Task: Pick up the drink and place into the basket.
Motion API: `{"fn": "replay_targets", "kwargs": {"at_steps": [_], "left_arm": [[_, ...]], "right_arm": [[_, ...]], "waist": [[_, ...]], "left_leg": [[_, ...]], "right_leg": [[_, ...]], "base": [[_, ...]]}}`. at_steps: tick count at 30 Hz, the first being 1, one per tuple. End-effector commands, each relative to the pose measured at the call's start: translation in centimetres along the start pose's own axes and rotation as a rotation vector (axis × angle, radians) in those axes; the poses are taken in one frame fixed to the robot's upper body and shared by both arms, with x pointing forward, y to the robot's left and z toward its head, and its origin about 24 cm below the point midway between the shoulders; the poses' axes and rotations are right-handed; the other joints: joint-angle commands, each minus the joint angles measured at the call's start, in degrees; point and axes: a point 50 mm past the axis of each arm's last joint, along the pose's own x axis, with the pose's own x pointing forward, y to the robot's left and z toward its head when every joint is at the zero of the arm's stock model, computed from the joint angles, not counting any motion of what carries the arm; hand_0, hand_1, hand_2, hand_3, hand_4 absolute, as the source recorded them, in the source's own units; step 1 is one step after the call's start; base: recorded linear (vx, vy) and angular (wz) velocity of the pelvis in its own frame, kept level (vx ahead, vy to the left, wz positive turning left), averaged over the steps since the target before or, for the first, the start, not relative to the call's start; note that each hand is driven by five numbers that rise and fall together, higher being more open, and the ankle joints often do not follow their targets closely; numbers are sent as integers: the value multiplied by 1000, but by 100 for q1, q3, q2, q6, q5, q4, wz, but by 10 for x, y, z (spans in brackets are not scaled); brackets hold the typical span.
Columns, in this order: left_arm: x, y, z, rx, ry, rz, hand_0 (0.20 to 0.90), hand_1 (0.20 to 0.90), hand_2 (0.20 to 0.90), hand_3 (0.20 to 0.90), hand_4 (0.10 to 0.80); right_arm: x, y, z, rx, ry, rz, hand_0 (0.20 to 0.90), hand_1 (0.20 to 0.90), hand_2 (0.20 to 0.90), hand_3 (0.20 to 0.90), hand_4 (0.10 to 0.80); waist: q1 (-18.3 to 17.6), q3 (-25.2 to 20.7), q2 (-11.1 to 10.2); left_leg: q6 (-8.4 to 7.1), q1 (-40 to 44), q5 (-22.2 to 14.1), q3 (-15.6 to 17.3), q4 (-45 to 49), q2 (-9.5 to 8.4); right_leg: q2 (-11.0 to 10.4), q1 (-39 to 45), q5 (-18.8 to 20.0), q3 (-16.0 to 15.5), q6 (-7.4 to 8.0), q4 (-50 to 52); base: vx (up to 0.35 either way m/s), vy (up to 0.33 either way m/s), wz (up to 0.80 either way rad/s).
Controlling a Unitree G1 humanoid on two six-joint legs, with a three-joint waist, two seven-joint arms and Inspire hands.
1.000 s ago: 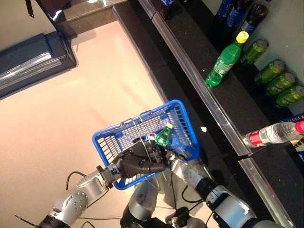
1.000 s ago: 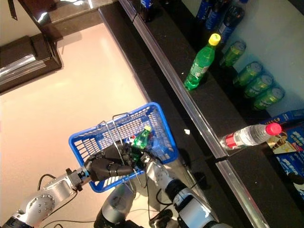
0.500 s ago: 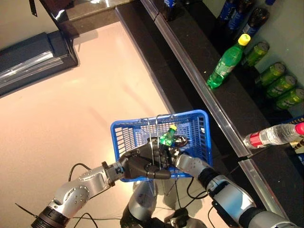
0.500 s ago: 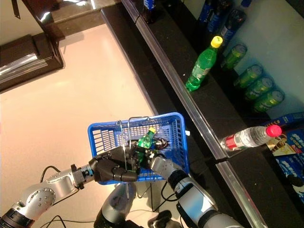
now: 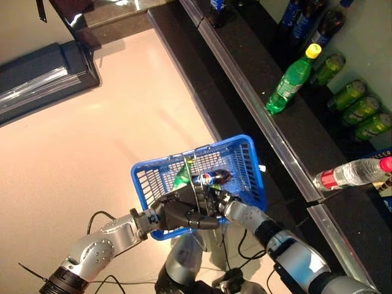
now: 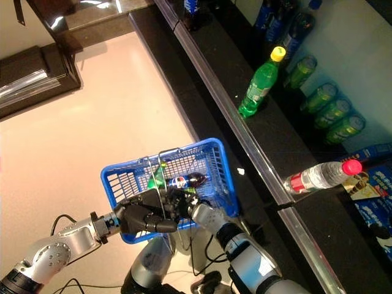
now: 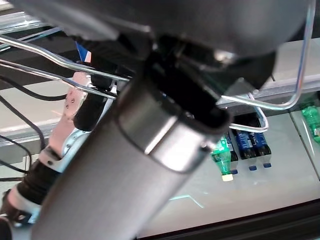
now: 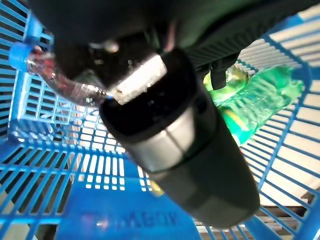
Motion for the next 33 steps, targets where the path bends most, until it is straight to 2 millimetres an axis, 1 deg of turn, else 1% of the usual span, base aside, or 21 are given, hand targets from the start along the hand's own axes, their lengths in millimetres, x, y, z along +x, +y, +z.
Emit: {"fn": "replay_targets", "kwargs": {"at_steps": [1,5,10,13,15,16,17,18,19,20,21,23,27,30,31,32,33], "left_arm": [[6,-108,62,128,-445,-764,300,300,300,200,100],[3,-103,61,124,-461,-747,300,300,300,200,100],[-5,-91,54,110,-488,-691,300,300,300,200,100],[-9,-81,47,100,-515,-622,300,300,300,200,100],[-11,-76,45,120,-530,-577,300,300,300,200,100],[-14,-70,44,159,-547,-525,300,300,300,200,100],[-16,-68,44,161,-556,-514,300,300,300,200,100],[-20,-64,42,149,-576,-484,300,300,300,200,100],[-21,-61,41,144,-584,-465,300,300,300,200,100],[-21,-61,41,144,-584,-465,300,300,300,200,100],[-22,-56,38,133,-596,-419,300,300,300,200,100],[-22,-49,33,112,-606,-361,300,300,300,200,100],[-23,-38,27,64,-621,-272,300,300,300,200,100],[-24,-18,15,12,-643,-108,300,300,300,200,100],[-24,-15,13,12,-644,-76,300,300,300,200,100],[-26,-4,6,-8,-648,29,300,300,300,200,100],[-28,3,1,-25,-649,88,300,300,300,200,100]], "right_arm": [[-4,39,13,44,-90,222,900,900,900,900,800],[-9,37,13,35,-117,241,900,900,900,900,800],[-25,28,13,50,-190,308,900,900,900,900,800],[-37,14,3,47,-216,345,900,900,900,900,800],[-43,9,-1,36,-225,356,900,900,900,900,800],[-49,5,-1,17,-245,375,900,900,900,900,800],[-53,0,-2,11,-249,383,900,900,900,900,800],[-60,-9,-6,-2,-250,398,900,900,900,900,800],[-63,-13,-8,-12,-251,406,900,900,900,900,800],[-63,-13,-8,-13,-254,407,900,900,900,900,800],[-69,-20,-12,-39,-256,418,900,900,900,900,800],[-76,-26,-16,-61,-249,441,900,900,900,900,800],[-83,-30,-19,-80,-242,481,900,900,900,900,800],[-89,-29,-26,-86,-232,530,900,900,900,900,800],[-90,-29,-26,-86,-235,536,900,900,900,900,800],[-92,-30,-31,-82,-229,548,900,900,900,900,800],[-94,-32,-35,-80,-220,552,900,900,900,900,800]], "waist": [[-267,-679,77],[-319,-665,74],[-440,-638,14],[-574,-656,-39],[-628,-669,-63],[-690,-672,-92],[-729,-683,-72],[-795,-706,-120],[-827,-717,-134],[-832,-715,-108],[-905,-748,-147],[-980,-797,-201],[-1086,-877,-277],[-1238,-1025,-362],[-1259,-1047,-371],[-1340,-1127,-393],[-1392,-1185,-402]], "left_leg": [[627,-87,33,540,-108,-364],[627,-107,29,581,-113,-354],[618,-86,15,675,-135,-313],[623,-30,7,770,-176,-268],[623,-12,7,810,-194,-252],[624,4,4,858,-213,-233],[651,-68,130,877,-208,-235],[620,14,4,933,-234,-200],[617,25,-1,957,-243,-186],[645,-46,120,959,-230,-198],[636,-13,111,1004,-258,-169],[618,41,91,1067,-275,-142],[592,156,77,1148,-320,-101],[569,300,65,1258,-421,-58],[566,319,64,1276,-437,-52],[561,394,63,1339,-491,-27],[557,449,58,1382,-535,-12]], "right_leg": [[484,-251,477,-45,-549,-130],[470,-297,485,-40,-535,-121],[471,-314,509,6,-506,-160],[493,-312,522,83,-489,-205],[502,-316,533,113,-478,-227],[517,-323,549,155,-465,-262],[520,-359,696,98,-502,-336],[547,-330,581,215,-448,-340],[557,-331,586,238,-445,-359],[550,-365,714,170,-489,-401],[575,-356,735,208,-477,-457],[610,-311,756,268,-464,-546],[674,-227,808,368,-449,-687],[739,-142,877,528,-405,-888],[746,-131,886,549,-399,-912],[775,-95,922,636,-375,-1001],[786,-66,942,689,-356,-1063]], "base": [[0,0,0],[0,0,0],[0,0,0],[-11,-11,-9],[-18,-17,-19],[-101,27,-9],[-51,-20,-8],[-42,-10,-10],[-34,-10,-21],[-104,16,-22],[-98,12,-19],[-23,-47,-10],[3,-36,-22],[3,-33,-11],[3,-24,-28],[7,-16,-29],[12,-9,-27]]}}
